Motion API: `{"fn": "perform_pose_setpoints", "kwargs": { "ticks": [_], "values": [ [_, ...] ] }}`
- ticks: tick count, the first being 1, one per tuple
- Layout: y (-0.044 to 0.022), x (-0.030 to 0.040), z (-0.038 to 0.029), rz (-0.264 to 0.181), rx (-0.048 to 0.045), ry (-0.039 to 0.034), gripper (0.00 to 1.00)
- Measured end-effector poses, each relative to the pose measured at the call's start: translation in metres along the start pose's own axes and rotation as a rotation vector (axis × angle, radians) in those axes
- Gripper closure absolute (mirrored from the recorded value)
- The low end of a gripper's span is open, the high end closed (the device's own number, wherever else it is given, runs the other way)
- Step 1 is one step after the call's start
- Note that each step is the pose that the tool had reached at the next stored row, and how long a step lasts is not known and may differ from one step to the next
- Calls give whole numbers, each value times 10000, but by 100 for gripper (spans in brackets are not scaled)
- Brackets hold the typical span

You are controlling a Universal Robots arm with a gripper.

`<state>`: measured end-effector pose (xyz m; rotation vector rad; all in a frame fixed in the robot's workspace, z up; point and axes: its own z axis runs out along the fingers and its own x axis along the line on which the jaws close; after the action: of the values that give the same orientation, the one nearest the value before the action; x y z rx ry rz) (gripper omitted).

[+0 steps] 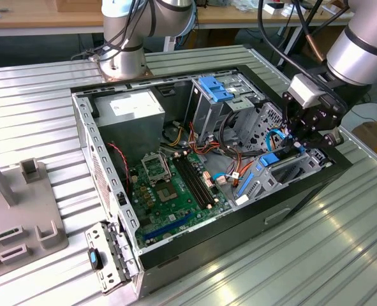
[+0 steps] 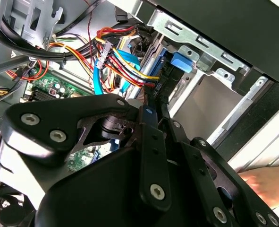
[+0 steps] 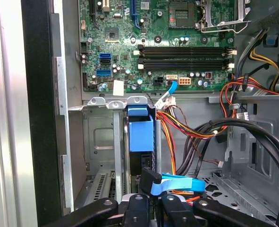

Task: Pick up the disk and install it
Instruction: 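Insert the first disk wire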

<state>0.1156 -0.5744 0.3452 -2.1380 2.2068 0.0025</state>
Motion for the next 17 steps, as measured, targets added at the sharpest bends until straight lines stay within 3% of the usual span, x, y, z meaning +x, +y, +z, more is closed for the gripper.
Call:
{"fn": "perform_pose_setpoints", "kwargs": {
  "ticks": [17],
  "values": [
    [2, 4, 45, 207, 11, 19, 84]
  ]
}}
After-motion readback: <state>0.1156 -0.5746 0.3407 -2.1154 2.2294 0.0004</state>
